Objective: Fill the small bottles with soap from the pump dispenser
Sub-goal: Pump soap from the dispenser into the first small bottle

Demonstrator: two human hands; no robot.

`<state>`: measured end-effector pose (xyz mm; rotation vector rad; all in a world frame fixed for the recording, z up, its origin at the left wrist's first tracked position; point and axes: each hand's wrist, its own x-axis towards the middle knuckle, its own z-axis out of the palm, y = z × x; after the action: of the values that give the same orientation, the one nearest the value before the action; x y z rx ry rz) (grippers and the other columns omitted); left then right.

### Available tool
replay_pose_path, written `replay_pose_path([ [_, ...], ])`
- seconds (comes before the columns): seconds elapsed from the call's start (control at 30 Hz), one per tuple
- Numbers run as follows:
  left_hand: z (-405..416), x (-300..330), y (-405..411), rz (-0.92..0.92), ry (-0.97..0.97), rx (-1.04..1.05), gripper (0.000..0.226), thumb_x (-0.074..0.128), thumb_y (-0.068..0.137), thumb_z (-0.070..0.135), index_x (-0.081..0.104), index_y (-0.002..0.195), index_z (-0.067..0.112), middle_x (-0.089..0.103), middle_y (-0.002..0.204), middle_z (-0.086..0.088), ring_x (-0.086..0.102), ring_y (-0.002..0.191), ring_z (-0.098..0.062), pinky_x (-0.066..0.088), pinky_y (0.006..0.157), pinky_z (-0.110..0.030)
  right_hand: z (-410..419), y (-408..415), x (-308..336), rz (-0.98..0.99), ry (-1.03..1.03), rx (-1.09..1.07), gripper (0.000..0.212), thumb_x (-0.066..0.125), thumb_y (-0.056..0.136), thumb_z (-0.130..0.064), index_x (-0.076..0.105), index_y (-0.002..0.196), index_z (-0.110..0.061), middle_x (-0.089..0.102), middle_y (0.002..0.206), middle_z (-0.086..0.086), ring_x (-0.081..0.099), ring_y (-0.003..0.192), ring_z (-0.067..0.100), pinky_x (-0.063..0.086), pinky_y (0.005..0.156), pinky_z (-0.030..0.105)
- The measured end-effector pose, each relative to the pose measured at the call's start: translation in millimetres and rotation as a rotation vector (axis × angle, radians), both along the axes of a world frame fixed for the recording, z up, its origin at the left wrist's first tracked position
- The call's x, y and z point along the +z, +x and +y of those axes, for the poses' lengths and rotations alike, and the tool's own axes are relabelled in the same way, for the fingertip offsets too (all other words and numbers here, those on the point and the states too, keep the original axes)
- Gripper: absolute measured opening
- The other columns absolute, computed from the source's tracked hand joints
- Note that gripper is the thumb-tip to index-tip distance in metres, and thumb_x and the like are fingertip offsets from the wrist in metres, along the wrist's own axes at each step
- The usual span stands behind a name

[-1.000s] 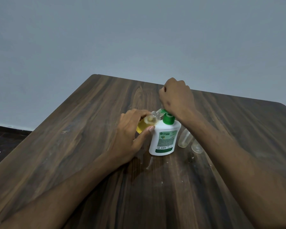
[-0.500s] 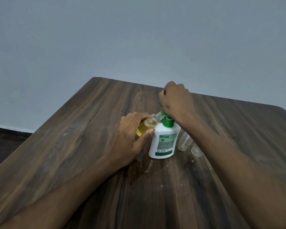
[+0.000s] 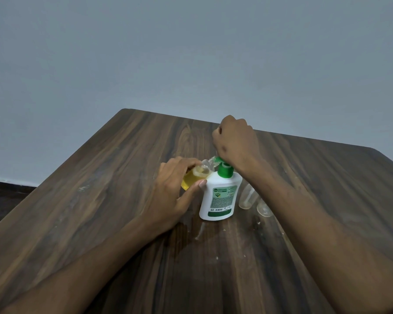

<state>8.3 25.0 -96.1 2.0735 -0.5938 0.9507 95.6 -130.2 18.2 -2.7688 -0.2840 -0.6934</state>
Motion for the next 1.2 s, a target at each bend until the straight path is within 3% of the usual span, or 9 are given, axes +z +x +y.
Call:
replay_pose_path([
  [0.3,0.3,0.5,0.4,0.005,0.003,0.001,0.031,0.059,0.102,0.036,0.065,0.122,0.013,0.066,0.113,0.005,0.06,0.1,-0.016,0.047,0.084,-0.044,0.9,-4.8,4.4,0.001,-0.014,-0.027,0.034,0.044,0.098,-0.018,0.031,0.066,-0.016,0.041,0.063,0.002,0.035,0.052,0.019,0.031,0.06,0.036],
  [0.5,-0.1,1.9,-0.7,0.003,0.005,0.006,0.031,0.059,0.102,0.036,0.066,0.121,0.012,0.066,0.112,0.004,0.061,0.1,-0.017,0.046,0.084,-0.043,1.4,-4.8,3.7,-0.01,-0.028,-0.025,0.033,0.044,0.097,-0.018,0.033,0.066,-0.015,0.043,0.064,0.003,0.04,0.053,0.022,0.033,0.061,0.036],
  [0.73,0.3,2.4,-1.6,0.003,0.013,0.003,0.033,0.058,0.103,0.038,0.067,0.122,0.012,0.067,0.112,0.004,0.061,0.099,-0.018,0.046,0.083,-0.044,-0.1,-3.8,3.0,0.02,-0.016,-0.025,0.034,0.044,0.095,-0.017,0.03,0.064,-0.016,0.039,0.061,0.002,0.033,0.052,0.022,0.032,0.061,0.037],
  [0.9,0.0,3.7,-0.7,-0.001,0.02,0.005,0.033,0.059,0.102,0.037,0.067,0.122,0.011,0.067,0.112,0.004,0.061,0.099,-0.018,0.045,0.084,-0.042,1.0,-5.1,3.0,-0.039,-0.012,-0.03,0.035,0.043,0.097,-0.018,0.031,0.065,-0.016,0.04,0.061,0.001,0.034,0.05,0.019,0.024,0.052,0.033],
  [1.03,1.3,3.3,-1.5,0.004,0.016,0.006,0.033,0.058,0.102,0.037,0.066,0.123,0.012,0.066,0.113,0.004,0.06,0.1,-0.017,0.046,0.084,-0.043,1.8,-5.0,3.2,-0.059,-0.031,-0.035,0.036,0.043,0.098,-0.019,0.03,0.065,-0.017,0.039,0.062,0.001,0.034,0.051,0.019,0.029,0.06,0.035],
  [1.2,0.9,3.7,-1.9,0.003,0.024,0.008,0.033,0.059,0.103,0.037,0.067,0.122,0.011,0.067,0.112,0.003,0.061,0.099,-0.017,0.046,0.084,-0.042,0.6,-2.2,1.2,-0.05,-0.008,-0.03,0.034,0.044,0.097,-0.018,0.031,0.065,-0.016,0.041,0.061,0.002,0.037,0.052,0.023,0.028,0.057,0.035],
])
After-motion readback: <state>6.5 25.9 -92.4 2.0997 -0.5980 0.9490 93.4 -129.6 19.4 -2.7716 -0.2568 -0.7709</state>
